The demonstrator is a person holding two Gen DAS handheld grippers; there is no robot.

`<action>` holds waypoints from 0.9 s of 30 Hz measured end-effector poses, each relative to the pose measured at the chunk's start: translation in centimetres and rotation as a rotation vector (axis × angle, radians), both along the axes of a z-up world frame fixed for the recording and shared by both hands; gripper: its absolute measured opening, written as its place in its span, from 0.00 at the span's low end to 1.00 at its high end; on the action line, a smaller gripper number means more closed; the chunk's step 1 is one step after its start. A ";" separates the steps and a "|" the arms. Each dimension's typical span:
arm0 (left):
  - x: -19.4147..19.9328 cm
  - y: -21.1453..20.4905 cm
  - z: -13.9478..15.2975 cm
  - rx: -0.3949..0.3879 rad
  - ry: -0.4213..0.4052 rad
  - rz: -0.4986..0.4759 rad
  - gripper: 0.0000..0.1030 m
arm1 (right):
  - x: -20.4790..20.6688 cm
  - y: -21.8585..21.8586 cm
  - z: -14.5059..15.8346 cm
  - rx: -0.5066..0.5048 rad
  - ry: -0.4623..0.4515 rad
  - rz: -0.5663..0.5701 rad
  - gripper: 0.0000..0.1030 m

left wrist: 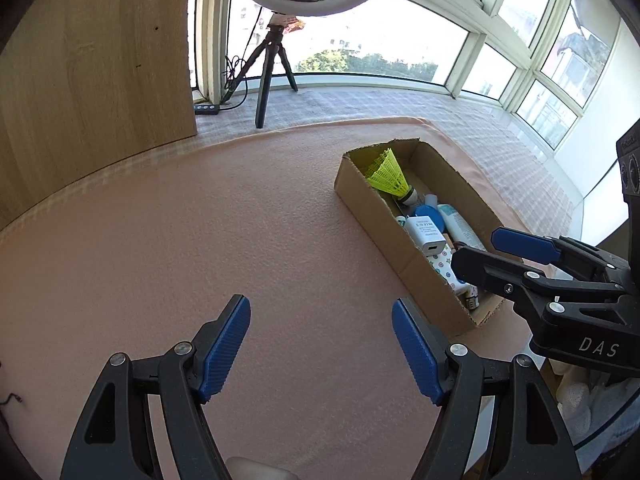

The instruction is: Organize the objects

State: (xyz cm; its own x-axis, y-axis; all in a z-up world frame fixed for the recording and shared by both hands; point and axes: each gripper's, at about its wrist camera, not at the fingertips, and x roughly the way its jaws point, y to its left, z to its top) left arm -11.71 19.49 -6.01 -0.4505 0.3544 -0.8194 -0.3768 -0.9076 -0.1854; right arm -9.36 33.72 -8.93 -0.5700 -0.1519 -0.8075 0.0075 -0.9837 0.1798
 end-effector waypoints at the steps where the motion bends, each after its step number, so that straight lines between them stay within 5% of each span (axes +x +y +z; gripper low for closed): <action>1: 0.4 -1.0 0.2 -0.001 0.002 0.014 0.78 | 0.2 -0.7 0.2 0.005 0.005 0.007 0.64; 16: 6.5 -14.0 1.6 -0.078 0.068 0.258 0.87 | 3.4 -10.5 0.9 0.077 0.055 0.106 0.66; 27: 10.0 -19.8 1.6 -0.060 0.054 0.369 0.91 | 4.9 -13.9 0.6 0.088 0.072 0.128 0.67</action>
State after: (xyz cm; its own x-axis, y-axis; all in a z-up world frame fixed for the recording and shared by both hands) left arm -1.74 -0.35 -4.39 -0.5820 0.1120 -0.8055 -0.0297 -0.9927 -0.1166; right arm -4.44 19.83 -8.28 -0.6077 -0.1574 -0.7784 0.1437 -0.9858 0.0871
